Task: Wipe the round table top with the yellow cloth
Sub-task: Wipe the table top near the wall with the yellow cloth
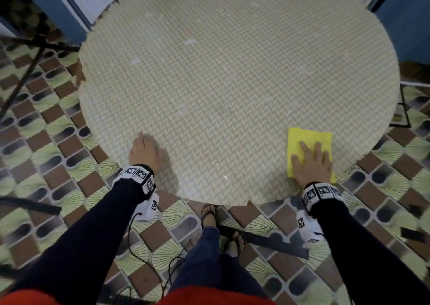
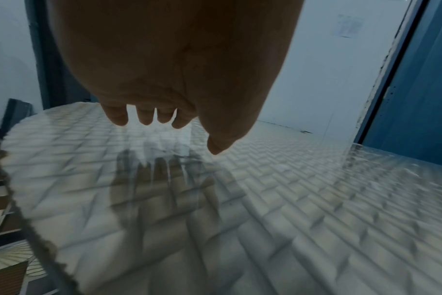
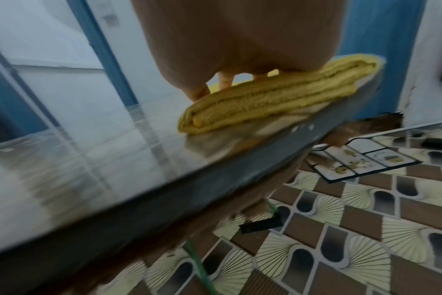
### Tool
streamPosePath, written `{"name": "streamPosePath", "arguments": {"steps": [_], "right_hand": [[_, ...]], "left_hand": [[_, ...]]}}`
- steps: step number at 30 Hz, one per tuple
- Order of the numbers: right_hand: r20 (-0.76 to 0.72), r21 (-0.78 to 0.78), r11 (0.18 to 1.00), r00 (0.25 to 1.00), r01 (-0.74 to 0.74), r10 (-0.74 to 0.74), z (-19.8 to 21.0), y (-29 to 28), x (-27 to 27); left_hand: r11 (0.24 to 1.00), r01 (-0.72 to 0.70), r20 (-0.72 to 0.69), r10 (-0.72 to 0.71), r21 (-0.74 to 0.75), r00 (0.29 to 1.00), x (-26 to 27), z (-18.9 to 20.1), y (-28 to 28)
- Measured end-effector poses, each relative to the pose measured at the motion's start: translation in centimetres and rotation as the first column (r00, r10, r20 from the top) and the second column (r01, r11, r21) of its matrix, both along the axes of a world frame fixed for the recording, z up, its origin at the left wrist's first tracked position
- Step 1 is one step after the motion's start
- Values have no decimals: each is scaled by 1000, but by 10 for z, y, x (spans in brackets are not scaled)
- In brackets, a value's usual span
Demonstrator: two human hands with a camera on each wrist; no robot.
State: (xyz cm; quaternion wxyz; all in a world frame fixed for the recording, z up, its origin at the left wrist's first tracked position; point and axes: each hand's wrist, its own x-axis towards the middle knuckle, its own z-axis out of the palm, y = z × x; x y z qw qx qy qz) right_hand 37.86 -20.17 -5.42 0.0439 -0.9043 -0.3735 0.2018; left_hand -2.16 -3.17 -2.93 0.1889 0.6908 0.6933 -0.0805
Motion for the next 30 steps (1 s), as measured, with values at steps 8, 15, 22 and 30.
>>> {"name": "streamPosePath", "arguments": {"steps": [8,15,22,30], "right_hand": [[38,56,977,978,-207,205,-17,-27,-97],[82,-15,975,972,-221,221,-17,29,-86],[33,-11,968,967,-251,251,-16,38,-127],[80,107,965,969,-239,232,-15,-24,-157]], "left_hand": [[997,44,-27,-46,-65,999,-13,-19,-3],[995,101,50,-100,-16,994,-21,-34,-3],[976,183,111,-197,120,974,-31,-42,0],[960,200,100,-222,197,970,-55,-53,10]]}}
